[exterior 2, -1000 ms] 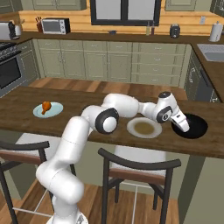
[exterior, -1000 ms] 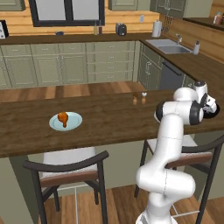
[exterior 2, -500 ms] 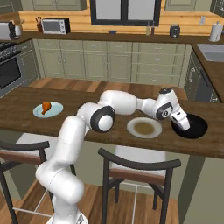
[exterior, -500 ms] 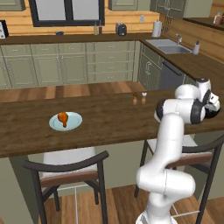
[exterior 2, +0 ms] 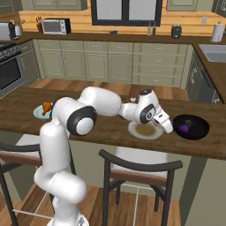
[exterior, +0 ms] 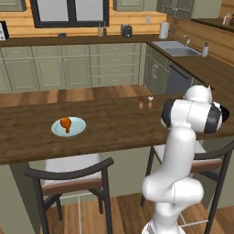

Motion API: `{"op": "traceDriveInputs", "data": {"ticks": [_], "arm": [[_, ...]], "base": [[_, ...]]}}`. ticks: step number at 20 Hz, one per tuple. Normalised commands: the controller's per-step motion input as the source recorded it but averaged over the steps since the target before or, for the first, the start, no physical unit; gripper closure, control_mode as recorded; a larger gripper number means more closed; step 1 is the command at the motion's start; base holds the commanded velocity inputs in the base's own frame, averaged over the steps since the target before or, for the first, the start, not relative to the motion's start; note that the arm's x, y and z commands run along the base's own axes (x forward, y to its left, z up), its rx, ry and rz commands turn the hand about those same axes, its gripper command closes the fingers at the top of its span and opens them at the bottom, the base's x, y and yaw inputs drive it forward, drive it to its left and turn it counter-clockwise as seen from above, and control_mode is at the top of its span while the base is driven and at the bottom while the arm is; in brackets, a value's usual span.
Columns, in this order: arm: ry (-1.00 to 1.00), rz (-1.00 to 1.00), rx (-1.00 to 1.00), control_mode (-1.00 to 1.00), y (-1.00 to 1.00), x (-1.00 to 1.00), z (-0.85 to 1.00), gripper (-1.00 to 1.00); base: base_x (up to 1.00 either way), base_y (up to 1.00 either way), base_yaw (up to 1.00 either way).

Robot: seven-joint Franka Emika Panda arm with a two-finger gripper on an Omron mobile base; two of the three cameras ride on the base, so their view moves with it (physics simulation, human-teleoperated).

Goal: Pick the chicken drumstick and eggplant from their plates and place them in the bowl. Then put the bowl in the fridge.

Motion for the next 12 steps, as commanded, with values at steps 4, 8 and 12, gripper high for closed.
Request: {"op": "traceDriveInputs", "data": {"ticks": [4,8,12], "arm": [[0.07,0.19,0.00,-1.00,1.00,0.00,0.00,-1.00],[0.10,0.23,0.00,-1.00,1.00,0.13,0.00,-1.00],[0.09,0.21,-0.01,-1.00,1.00,0.07,0.00,-1.00]], "base": [[0.00,0.00,0.00],[0.00,0.00,0.00],[0.00,0.00,0.00]]}}
